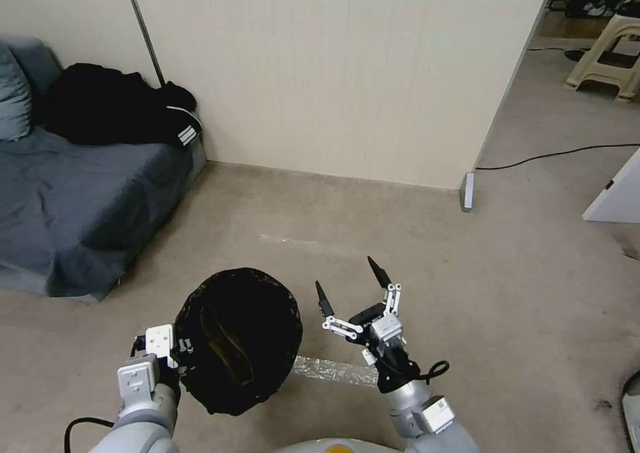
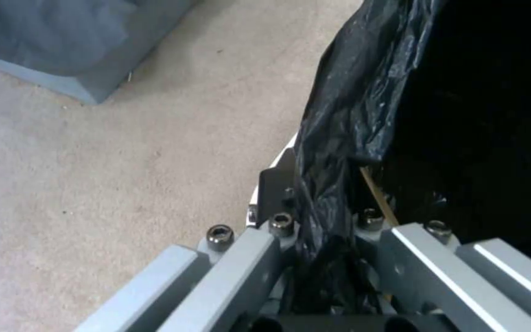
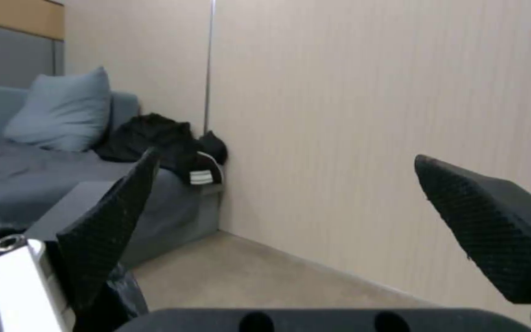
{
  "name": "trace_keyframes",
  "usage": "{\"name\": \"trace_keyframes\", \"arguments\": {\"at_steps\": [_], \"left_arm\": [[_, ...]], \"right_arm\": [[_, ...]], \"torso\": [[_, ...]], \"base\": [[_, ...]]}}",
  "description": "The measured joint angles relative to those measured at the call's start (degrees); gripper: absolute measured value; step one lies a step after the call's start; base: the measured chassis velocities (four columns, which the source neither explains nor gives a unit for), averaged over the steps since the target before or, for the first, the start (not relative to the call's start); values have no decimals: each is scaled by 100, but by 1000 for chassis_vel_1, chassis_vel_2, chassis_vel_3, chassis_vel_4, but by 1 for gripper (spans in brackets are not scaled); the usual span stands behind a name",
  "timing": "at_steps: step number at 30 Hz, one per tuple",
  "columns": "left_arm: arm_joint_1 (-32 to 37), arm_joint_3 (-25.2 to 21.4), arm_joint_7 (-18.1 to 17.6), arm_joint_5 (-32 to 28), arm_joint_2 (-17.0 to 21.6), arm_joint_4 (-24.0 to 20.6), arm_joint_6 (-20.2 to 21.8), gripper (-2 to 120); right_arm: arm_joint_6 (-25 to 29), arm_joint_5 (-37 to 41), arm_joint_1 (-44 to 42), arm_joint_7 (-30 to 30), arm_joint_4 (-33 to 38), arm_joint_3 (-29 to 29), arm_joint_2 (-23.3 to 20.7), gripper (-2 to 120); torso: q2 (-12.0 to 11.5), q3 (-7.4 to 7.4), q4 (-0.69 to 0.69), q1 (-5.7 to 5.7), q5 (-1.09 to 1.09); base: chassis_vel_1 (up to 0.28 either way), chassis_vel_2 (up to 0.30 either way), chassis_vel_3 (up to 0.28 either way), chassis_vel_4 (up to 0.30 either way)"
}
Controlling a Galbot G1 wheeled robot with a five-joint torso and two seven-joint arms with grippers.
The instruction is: Pick up the trash bin, then pick up the garbage from the floor and place it into the trash bin.
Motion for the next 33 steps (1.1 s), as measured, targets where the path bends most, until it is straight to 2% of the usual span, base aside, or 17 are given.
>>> {"name": "trace_keyframes", "arguments": {"at_steps": [9, 19, 20, 21, 26, 31, 33], "left_arm": [[7, 4, 6, -6, -11, -41, 13, 1], [-18, 16, 6, -6, -12, -41, 31, 1], [-15, 14, 6, -7, -4, -41, 36, 1], [-12, 10, 5, -7, 3, -41, 35, 1], [-5, 15, 6, -6, 12, -40, 37, 1], [-10, 19, 8, -4, 25, -41, 41, 1], [-10, 17, 10, -5, 37, -40, 44, 1]], "right_arm": [[134, 65, 94, 199, -220, 9, 59, 100], [148, 135, 151, 236, -277, 8, 72, 100], [130, 165, 188, 218, -285, 8, 41, 100], [115, 192, 207, 198, -284, 4, 17, 100], [53, 255, 243, 135, -275, -43, -57, 100], [14, 312, 259, 91, -240, -42, -123, 100], [-11, 363, 297, 62, -205, 28, -206, 100]], "torso": [[0, 0, -3, 0, -7], [0, 0, -4, 0, -2], [0, 0, 0, 0, 20], [0, 0, 0, 0, 27], [0, 0, -1, 0, 30], [0, 1, -1, 0, 27], [0, 1, -1, 0, 17]], "base": [[4, 5, 5, 6], [59, 72, 67, 67], [107, 96, 104, 98], [111, 84, 104, 102], [101, 104, 106, 99], [122, 122, 129, 127], [120, 127, 120, 113]]}}
